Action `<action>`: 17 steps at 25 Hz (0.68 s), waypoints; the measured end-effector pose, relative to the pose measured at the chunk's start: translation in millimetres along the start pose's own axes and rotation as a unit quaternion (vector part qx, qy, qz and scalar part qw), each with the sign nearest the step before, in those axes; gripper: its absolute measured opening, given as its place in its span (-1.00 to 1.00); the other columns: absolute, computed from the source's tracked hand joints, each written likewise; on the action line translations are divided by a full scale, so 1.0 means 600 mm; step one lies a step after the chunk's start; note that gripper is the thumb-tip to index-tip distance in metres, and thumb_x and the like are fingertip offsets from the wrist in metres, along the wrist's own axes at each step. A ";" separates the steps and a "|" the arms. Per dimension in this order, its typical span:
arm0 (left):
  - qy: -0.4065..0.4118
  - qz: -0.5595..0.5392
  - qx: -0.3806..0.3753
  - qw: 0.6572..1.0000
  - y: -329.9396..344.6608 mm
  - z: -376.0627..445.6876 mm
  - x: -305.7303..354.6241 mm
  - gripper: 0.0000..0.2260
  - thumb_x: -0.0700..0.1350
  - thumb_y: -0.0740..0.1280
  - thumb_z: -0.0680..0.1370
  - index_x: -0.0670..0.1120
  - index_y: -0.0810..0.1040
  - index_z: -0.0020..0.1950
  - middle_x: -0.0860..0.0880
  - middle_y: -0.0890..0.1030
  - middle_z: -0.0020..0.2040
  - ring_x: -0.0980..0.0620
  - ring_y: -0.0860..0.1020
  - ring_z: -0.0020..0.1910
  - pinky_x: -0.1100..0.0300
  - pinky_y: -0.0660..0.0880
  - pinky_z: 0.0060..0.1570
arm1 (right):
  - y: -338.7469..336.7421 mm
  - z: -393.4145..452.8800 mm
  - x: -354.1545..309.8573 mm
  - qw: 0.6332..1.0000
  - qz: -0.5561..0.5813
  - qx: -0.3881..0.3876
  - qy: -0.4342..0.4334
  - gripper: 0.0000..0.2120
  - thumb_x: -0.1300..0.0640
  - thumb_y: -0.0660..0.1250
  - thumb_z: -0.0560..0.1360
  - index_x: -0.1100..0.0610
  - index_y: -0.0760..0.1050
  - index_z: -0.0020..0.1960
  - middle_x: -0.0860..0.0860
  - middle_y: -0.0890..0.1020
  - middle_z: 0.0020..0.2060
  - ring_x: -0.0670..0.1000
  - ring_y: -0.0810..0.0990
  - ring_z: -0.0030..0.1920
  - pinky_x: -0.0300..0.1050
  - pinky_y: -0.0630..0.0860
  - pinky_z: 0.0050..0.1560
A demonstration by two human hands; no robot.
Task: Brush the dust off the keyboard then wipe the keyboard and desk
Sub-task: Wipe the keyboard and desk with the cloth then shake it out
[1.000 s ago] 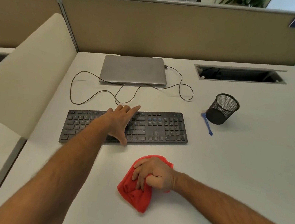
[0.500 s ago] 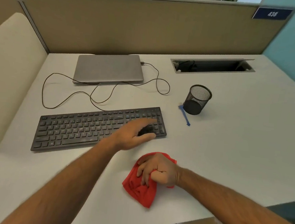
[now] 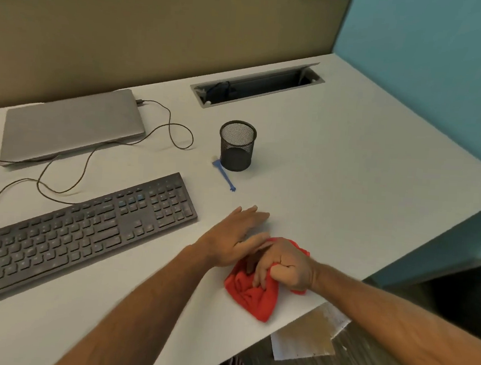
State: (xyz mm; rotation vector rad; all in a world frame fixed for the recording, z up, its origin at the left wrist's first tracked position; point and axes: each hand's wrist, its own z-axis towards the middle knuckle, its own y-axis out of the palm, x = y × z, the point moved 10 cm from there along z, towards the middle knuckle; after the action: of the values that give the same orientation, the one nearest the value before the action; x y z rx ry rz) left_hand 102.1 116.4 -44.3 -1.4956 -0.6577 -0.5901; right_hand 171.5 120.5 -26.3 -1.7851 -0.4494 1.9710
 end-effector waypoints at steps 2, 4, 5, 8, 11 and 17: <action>0.000 0.006 -0.017 1.000 0.023 0.027 0.019 -0.38 0.27 0.06 0.62 -0.05 0.29 0.58 0.03 0.30 0.57 0.13 0.10 0.59 0.10 -0.09 0.58 | -0.036 -0.037 0.018 1.000 -0.014 0.022 0.013 -0.71 0.13 0.15 0.28 0.20 0.63 -0.35 0.02 0.70 -0.29 -0.01 0.63 -0.05 0.01 0.44 0.17; 0.002 0.009 -0.030 1.000 0.045 0.059 0.040 -0.39 0.24 0.07 0.62 -0.05 0.27 0.58 0.02 0.28 0.58 0.11 0.08 0.59 0.17 -0.14 0.56 | -0.075 -0.081 0.034 0.999 -0.022 0.046 0.013 -0.73 0.18 0.15 0.28 0.19 0.63 -0.34 0.00 0.70 -0.29 0.02 0.64 -0.05 0.10 0.41 0.19; 0.005 0.012 -0.035 0.999 0.057 0.074 0.051 -0.39 0.24 0.07 0.62 -0.06 0.26 0.59 0.01 0.28 0.58 0.10 0.08 0.59 0.21 -0.16 0.55 | -0.095 -0.104 0.041 0.998 -0.024 0.060 0.013 -0.74 0.20 0.15 0.26 0.18 0.63 -0.33 -0.01 0.70 -0.29 0.03 0.64 -0.06 0.14 0.40 0.20; 0.026 0.031 -0.040 0.998 0.091 0.112 0.084 -0.37 0.26 0.06 0.62 -0.08 0.24 0.59 -0.02 0.28 0.58 0.06 0.08 0.60 0.21 -0.19 0.52 | -0.143 -0.173 0.067 0.994 -0.032 0.092 0.053 -0.76 0.32 0.19 0.19 0.16 0.62 -0.35 -0.06 0.69 -0.31 0.04 0.64 -0.07 0.18 0.40 0.20; 0.035 0.065 -0.038 0.997 0.115 0.130 0.098 -0.34 0.29 0.00 0.62 -0.06 0.15 0.62 0.03 0.19 0.61 0.11 0.00 0.61 0.16 -0.25 0.54 | -0.169 -0.233 0.077 0.987 -0.025 0.132 0.083 -0.77 0.32 0.20 0.19 0.18 0.62 -0.36 -0.05 0.69 -0.30 0.08 0.63 -0.05 0.16 0.41 0.19; 0.024 0.121 -0.094 0.988 0.129 0.134 0.092 -0.36 0.28 -0.03 0.67 -0.01 -0.07 0.65 0.10 -0.07 0.64 0.25 -0.21 0.57 0.14 -0.38 0.52 | -0.191 -0.318 0.078 0.969 -0.040 0.206 0.131 -0.75 0.30 0.19 0.23 0.15 0.64 -0.32 -0.07 0.69 -0.27 0.12 0.62 -0.01 0.17 0.43 0.17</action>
State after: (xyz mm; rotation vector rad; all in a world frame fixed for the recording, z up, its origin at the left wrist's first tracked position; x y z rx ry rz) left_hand 193.3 199.2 -61.5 -1.7029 -0.3825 -0.5088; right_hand 369.8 232.4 -28.3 -1.6902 -0.0177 1.5986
